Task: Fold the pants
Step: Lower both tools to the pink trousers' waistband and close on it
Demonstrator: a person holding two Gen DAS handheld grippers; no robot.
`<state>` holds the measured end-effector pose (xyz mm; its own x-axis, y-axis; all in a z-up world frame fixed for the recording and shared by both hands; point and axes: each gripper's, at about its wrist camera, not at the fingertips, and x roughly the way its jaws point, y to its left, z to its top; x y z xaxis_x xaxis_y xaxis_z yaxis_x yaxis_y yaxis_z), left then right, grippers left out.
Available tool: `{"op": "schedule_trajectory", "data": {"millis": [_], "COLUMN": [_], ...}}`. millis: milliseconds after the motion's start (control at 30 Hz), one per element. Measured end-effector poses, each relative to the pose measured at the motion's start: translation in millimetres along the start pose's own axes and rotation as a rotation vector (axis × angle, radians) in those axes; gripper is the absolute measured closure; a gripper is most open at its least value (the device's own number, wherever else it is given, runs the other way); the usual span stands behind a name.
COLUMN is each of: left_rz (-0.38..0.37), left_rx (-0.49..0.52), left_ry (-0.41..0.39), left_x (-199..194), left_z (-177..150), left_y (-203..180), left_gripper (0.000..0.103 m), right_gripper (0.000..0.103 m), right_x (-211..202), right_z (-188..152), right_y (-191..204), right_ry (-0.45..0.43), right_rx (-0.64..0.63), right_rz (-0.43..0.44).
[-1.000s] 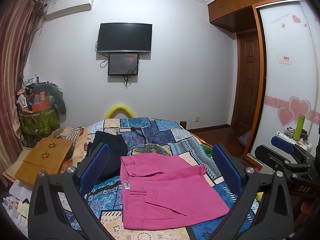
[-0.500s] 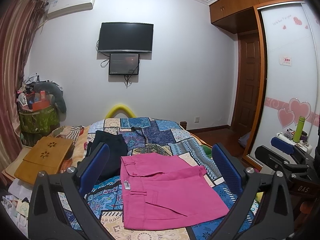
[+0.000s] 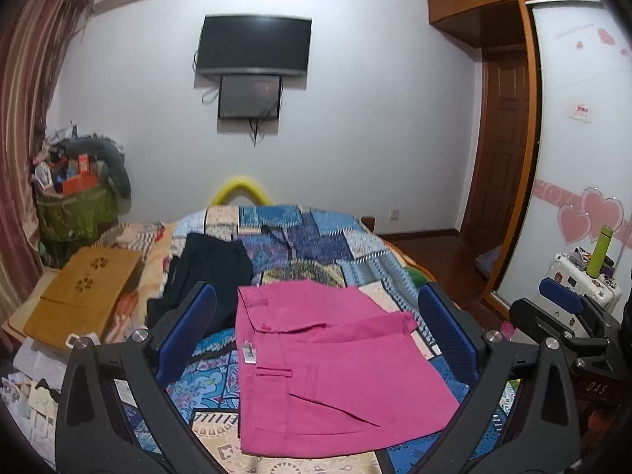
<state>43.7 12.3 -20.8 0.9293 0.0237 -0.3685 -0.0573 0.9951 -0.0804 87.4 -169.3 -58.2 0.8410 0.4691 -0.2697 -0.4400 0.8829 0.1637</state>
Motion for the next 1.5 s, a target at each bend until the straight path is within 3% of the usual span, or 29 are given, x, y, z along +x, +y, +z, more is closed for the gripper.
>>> {"op": "schedule_trajectory", "data": {"millis": [233,367,600,700,833,1033,1233,1500], "left_rz": [0.012,0.07,0.104,0.107,0.099,0.084,0.011,-0.037], "left_rx": [-0.025,-0.015,0.02,0.03,0.013,-0.005,-0.061,-0.133], "left_ry": [0.141,0.222,0.374,0.445,0.523,0.624,0.718,0.795], "left_x": [66,110,182,209,236,263,278,299], "left_z": [-12,-20,-34,-43,-53,-64,-76,-88], "left_y": [12,24,48,59,72,86,94,103], "left_gripper": [0.0,0.0,0.0,0.014,0.029,0.043,0.065,0.066], "right_gripper": [0.0,0.0,0.001,0.001,0.014,0.036,0.049,0.064], "right_x": [50,76,118,136,156,187,211,229], "right_z": [-24,-36,-53,-59,-63,-65,-75,-79], "right_y": [-31,-51,-82,-94,-104,-114,-121,-128], "right_ry": [0.105,0.175,0.308,0.367,0.419,0.482,0.559,0.614], "right_rx": [0.022,0.035,0.076,0.092,0.1,0.079,0.092,0.109], "right_rz": [-0.067,-0.091,-0.071,-0.05,-0.016,0.034,0.071,0.102]}}
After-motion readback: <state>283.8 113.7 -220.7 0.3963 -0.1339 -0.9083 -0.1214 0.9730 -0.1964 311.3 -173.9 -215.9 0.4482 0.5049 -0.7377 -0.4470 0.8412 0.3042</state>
